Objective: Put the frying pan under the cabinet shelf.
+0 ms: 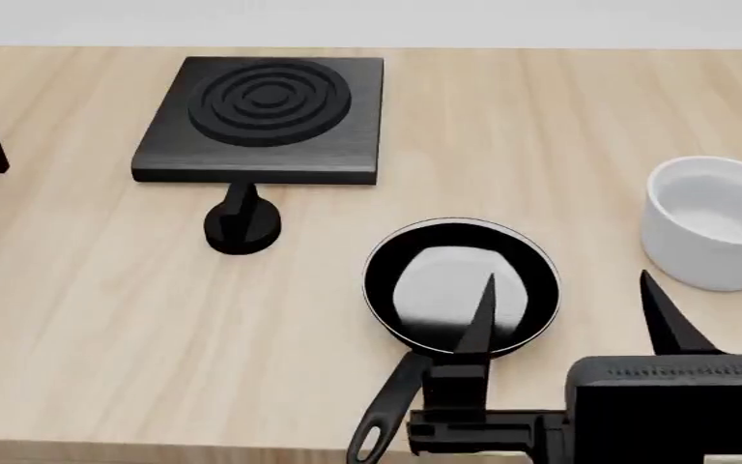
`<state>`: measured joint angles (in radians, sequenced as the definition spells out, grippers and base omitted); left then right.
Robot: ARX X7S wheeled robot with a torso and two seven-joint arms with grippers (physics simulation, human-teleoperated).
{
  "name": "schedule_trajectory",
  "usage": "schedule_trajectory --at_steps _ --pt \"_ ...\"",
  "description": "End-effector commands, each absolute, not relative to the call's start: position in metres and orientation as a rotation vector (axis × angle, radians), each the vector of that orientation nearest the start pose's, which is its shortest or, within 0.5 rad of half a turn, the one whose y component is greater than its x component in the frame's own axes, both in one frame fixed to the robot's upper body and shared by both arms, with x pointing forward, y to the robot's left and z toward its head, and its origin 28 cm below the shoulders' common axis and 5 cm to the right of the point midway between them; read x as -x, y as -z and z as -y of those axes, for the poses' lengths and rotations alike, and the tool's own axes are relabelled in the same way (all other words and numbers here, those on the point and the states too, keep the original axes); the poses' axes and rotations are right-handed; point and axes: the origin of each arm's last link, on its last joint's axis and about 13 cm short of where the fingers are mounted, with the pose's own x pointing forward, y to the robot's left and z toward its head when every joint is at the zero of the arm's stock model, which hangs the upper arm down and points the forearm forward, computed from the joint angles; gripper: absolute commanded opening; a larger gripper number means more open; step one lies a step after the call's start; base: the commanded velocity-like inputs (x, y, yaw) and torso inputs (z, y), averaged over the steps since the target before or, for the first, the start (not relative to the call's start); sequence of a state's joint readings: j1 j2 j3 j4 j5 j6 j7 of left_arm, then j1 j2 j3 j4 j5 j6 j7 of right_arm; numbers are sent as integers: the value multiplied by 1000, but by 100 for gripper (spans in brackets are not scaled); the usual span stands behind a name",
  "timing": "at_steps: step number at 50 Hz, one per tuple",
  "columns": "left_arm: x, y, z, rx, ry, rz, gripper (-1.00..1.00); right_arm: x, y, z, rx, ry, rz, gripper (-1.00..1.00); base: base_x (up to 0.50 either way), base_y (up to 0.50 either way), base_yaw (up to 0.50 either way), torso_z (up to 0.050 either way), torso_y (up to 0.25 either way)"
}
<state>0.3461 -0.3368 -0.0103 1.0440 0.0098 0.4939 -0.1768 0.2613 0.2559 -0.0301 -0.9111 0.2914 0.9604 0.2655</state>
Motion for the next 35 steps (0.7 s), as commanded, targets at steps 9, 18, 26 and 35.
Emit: schedule_trajectory --at_steps 9,18,26,35 --pt "-90 -201 -220 -134 137 1185 100 -191 -212 108 130 -52 239 100 10 319 0 0 0" --pt "-93 -199 -220 -130 143 1163 100 -192 -214 107 133 -63 248 100 21 500 0 0 0" --pt "-98 -196 -220 -126 140 1141 100 -192 -215 107 126 -62 254 100 36 500 0 0 0" --pt "-100 -194 -218 -138 143 1139 100 -192 -215 107 125 -64 256 100 56 500 0 0 0"
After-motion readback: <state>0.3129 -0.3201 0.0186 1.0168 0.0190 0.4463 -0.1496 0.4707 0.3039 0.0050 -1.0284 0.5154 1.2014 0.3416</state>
